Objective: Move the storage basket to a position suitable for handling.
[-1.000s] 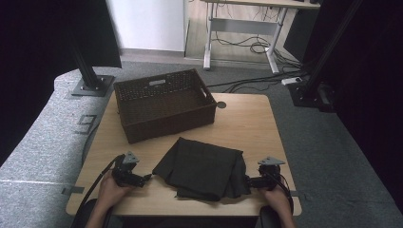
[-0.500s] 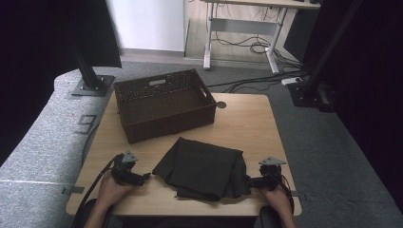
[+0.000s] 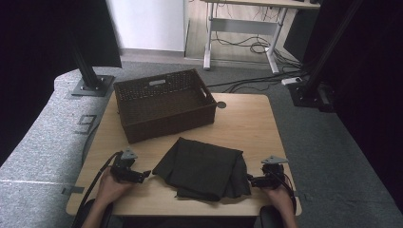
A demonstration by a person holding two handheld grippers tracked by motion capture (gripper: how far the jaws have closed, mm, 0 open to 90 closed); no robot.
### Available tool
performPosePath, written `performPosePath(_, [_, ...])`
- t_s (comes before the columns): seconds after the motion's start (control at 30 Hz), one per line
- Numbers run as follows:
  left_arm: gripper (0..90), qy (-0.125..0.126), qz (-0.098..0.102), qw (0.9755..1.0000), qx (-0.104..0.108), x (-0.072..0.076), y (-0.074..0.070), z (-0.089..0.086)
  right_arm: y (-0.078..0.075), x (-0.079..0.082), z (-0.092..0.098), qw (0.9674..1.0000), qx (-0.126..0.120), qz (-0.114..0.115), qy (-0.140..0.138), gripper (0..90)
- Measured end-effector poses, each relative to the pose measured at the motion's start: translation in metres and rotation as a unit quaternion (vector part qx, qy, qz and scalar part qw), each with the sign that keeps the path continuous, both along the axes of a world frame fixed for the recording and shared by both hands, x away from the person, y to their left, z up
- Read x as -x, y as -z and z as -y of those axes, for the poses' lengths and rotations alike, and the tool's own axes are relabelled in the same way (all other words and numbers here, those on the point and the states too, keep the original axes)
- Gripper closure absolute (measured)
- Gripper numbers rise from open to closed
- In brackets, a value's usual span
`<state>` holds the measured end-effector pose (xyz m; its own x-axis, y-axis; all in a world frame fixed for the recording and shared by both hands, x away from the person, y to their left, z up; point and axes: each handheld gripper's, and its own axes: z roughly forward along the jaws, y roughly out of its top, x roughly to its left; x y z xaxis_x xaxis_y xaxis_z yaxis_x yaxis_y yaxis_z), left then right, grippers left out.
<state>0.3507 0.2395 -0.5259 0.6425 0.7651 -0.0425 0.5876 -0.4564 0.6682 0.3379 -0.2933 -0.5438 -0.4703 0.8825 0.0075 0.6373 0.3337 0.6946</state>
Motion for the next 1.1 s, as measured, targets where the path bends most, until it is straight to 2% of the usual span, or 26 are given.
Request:
performPosePath(0.1, [10.5,0.015,-0.001,0.9998,0.016,-0.007,-0.007,0.005,-0.008,0.0,0.002,0.9999,-0.007,0.007,0.007,4.3])
performPosePath(0.33, [15.2,0.033,0.008,0.9993,0.013,-0.024,-0.02,0.023,-0.03,-0.004,0.003,0.9991,-0.038,0.017,0.01,9.7])
performPosePath(0.5, [18.7,0.043,0.01,0.999,0.012,-0.041,-0.028,0.035,-0.039,-0.01,-0.003,0.999,-0.04,0.022,-0.002,12.9])
performPosePath(0.6, [21.6,0.05,0.012,0.9985,0.019,-0.051,-0.031,0.044,-0.043,-0.016,-0.01,0.9991,-0.036,0.022,-0.008,13.9])
performPosePath(0.67, [25.4,0.059,0.012,0.998,0.022,-0.056,-0.03,0.052,-0.045,-0.021,-0.015,0.9992,-0.034,0.02,-0.011,15.5])
performPosePath(0.8, [30.4,0.066,0.014,0.9977,0.005,-0.065,-0.024,0.067,-0.046,-0.03,-0.023,0.9992,-0.036,0.014,-0.016,22.3])
performPosePath(0.87, [33.7,0.07,0.002,0.9975,0.012,-0.07,-0.019,0.071,-0.046,-0.033,-0.026,0.9991,-0.036,0.01,-0.021,27.4])
performPosePath(0.97, [37.9,0.071,-0.008,0.9972,0.023,-0.077,-0.011,0.075,-0.043,-0.038,-0.031,0.9993,-0.026,0.008,-0.026,30.2])
performPosePath(1.1, [43.2,0.069,-0.012,0.9975,0.005,-0.081,-0.002,0.077,-0.033,-0.046,-0.037,0.9995,-0.02,-0.005,-0.026,30.9])
